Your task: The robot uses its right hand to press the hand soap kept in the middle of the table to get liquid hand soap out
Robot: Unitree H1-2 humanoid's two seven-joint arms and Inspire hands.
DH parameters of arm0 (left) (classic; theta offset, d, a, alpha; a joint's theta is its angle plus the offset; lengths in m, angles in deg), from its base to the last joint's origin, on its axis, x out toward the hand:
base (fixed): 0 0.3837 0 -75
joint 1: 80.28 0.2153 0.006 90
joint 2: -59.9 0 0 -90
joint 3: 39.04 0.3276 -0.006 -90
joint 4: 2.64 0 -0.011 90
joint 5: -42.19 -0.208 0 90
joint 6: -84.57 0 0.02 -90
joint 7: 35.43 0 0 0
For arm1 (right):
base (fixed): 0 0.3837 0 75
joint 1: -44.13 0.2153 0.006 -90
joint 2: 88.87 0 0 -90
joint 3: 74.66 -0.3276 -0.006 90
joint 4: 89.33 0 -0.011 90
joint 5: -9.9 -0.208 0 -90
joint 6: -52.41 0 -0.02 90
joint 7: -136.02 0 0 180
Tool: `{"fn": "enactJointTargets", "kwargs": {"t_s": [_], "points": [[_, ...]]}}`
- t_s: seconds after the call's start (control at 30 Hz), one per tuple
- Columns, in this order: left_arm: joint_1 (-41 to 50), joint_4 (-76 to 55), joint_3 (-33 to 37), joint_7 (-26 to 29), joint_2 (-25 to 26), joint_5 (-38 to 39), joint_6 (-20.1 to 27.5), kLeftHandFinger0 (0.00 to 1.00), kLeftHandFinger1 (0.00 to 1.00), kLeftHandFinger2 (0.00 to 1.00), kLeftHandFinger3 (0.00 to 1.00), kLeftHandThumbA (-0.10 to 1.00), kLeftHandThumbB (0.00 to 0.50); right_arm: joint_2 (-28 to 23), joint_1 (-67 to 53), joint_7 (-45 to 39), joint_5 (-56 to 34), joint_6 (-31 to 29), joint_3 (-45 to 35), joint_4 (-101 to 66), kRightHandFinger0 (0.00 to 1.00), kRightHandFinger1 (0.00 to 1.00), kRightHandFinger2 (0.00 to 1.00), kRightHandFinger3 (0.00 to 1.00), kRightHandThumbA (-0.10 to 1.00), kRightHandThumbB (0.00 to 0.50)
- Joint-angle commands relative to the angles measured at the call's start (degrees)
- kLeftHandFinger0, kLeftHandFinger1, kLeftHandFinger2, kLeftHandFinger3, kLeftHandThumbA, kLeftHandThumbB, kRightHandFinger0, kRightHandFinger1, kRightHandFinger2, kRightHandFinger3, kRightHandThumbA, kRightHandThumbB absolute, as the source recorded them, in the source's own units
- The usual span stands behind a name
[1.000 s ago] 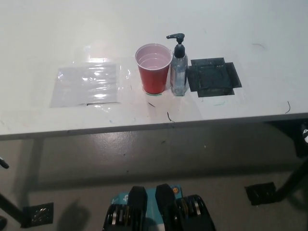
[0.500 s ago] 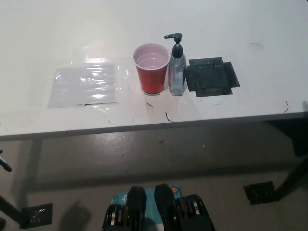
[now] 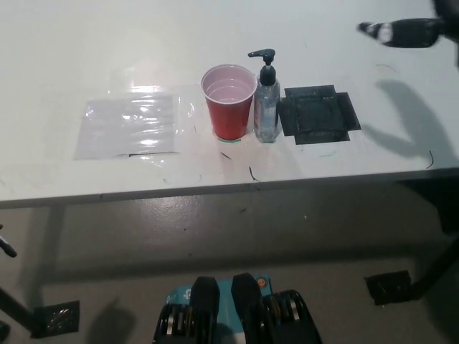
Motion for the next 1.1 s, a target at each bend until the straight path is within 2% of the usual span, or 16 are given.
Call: {"fn": "enactJointTargets", "kwargs": {"t_s": [0.0, 0.07, 0.1, 0.17, 0.27, 0.37, 0.53, 0.7, 0.83, 0.9, 0.93, 1.0, 1.07], "points": [[-1.0, -1.4, -2.0, -1.6, 0.4, -1.5, -1.1, 1.0, 1.0, 0.99, 0.78, 1.0, 0.099, 1.5, 6.5, -0.3, 3.2, -7.7, 2.4, 3.6, 1.0, 1.0, 1.0, 1.0, 1.0, 0.397], [-1.1, -1.3, -2.1, -1.9, 0.3, -1.7, -1.1, 1.0, 1.0, 0.99, 0.78, 1.0, 0.104, 3.5, 8.3, -0.4, 3.5, -9.0, 3.9, 7.0, 1.0, 1.0, 1.0, 1.0, 1.0, 0.434], [-1.1, -1.5, -2.2, -2.2, 0.0, -2.1, -1.1, 1.0, 1.0, 0.99, 0.8, 1.0, 0.101, 4.0, 8.5, -0.3, 3.9, -9.6, 4.6, 7.7, 1.0, 1.0, 1.0, 1.0, 1.0, 0.424], [-1.3, -1.6, -2.0, -2.9, -0.1, -2.9, -1.1, 1.0, 1.0, 1.0, 0.81, 1.0, 0.107, 5.1, 9.1, 0.1, 4.5, -12.1, 5.8, 10.4, 1.0, 1.0, 1.0, 1.0, 1.0, 0.438], [-1.4, -1.6, -2.5, -3.5, -0.7, -3.5, -1.1, 1.0, 1.0, 1.0, 0.82, 1.0, 0.103, 6.1, 9.6, 0.7, 5.1, -14.1, 6.5, 12.9, 1.0, 1.0, 1.0, 1.0, 1.0, 0.431], [-1.6, -1.5, -2.9, -3.9, -1.1, -3.8, -1.1, 1.0, 1.0, 1.0, 0.83, 1.0, 0.106, 7.9, 10.8, 0.5, 5.5, -14.8, 7.3, 15.8, 1.0, 1.0, 1.0, 1.0, 1.0, 0.4], [-1.8, -1.6, -3.7, -5.2, -1.7, -5.6, -1.1, 1.0, 1.0, 1.0, 0.82, 1.0, 0.156, 9.9, 11.5, 0.9, 6.7, -16.0, 7.7, 18.4, 1.0, 1.0, 1.0, 1.0, 1.0, 0.401], [-2.4, -1.5, -4.9, -6.6, -2.4, -6.4, -1.1, 1.0, 1.0, 1.0, 0.79, 1.0, 0.133, 11.0, 10.8, 0.7, 7.4, -18.2, 7.9, 19.9, 1.0, 1.0, 1.0, 1.0, 1.0, 0.403], [-2.7, -1.5, -5.0, -7.3, -2.1, -7.3, -1.1, 1.0, 1.0, 1.0, 0.79, 1.0, 0.141, 11.3, 9.8, 0.1, 8.4, -18.0, 8.7, 20.1, 1.0, 1.0, 1.0, 1.0, 1.0, 0.362], [-2.8, -1.8, -5.3, -7.9, -2.3, -7.8, -1.1, 1.0, 1.0, 1.0, 0.79, 1.0, 0.151, 11.3, 9.3, -0.4, 8.9, -18.2, 9.3, 20.1, 1.0, 1.0, 1.0, 1.0, 1.0, 0.375], [-3.3, -1.8, -5.5, -8.2, -2.1, -7.9, -1.1, 1.0, 1.0, 1.0, 0.8, 1.0, 0.134, 11.4, 9.2, -0.3, 9.0, -17.9, 9.1, 19.9, 1.0, 1.0, 1.0, 1.0, 1.0, 0.363], [-3.3, -2.0, -5.7, -8.6, -2.3, -8.4, -1.1, 1.0, 1.0, 1.0, 0.81, 1.0, 0.132, 11.8, 8.6, 0.0, 9.4, -18.5, 9.5, 20.8, 1.0, 1.0, 1.0, 1.0, 1.0, 0.371], [-3.8, -1.6, -5.1, -8.9, -1.5, -8.3, -1.1, 1.0, 1.0, 1.0, 0.84, 1.0, 0.145, 12.1, 8.0, 0.4, 9.8, -18.8, 9.7, 21.1, 1.0, 1.0, 1.0, 1.0, 1.0, 0.385]]}}
